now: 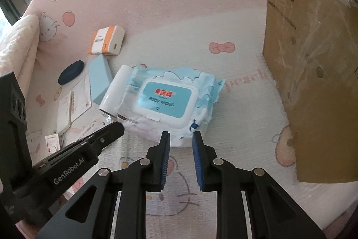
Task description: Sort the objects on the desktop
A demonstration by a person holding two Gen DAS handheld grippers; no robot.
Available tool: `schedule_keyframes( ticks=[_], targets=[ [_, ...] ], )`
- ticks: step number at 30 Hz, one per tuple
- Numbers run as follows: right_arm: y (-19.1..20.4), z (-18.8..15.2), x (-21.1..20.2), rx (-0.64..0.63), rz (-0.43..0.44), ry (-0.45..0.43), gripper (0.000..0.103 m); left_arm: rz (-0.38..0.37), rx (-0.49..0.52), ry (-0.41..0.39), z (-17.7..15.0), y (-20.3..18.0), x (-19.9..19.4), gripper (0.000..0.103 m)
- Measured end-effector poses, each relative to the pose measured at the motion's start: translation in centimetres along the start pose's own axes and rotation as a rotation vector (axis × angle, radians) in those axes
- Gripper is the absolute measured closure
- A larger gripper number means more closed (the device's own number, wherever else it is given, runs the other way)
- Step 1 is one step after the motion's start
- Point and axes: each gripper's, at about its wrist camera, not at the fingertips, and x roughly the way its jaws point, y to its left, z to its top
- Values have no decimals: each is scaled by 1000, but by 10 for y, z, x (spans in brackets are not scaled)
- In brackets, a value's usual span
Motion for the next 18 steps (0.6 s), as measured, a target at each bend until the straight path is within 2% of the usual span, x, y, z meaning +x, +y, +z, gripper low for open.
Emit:
schedule_keyframes(
  ticks=[2,4,5,6,7,8,10,13,18],
  targets=[
    [2,2,0,-12,-11,-6,85,6,26,-11,0,-3,1,102],
    [1,5,0,-15,-22,-16,84,-6,40,-21,2,-3,2,96],
    [0,7,1,-12,-22,-18,77,-15,44,-26,4,-3,2,93],
    [-2,8,2,-5,-19,-16,71,-21,47,-33,7,-3,3,83],
    [-6,10,5,6,-13,-16,54,-25,50,-41,10,-3,4,70],
    [-10,11,7,21,-10,-22,47,-25,52,-51,14,-2,5,66],
    [-17,14,12,42,-9,-19,43,-14,46,-80,22,1,7,47],
    [-23,20,20,50,-17,-8,41,7,34,-99,32,8,13,46],
    [-28,29,40,40,-22,-6,34,21,2,-56,42,20,33,46]
  ],
)
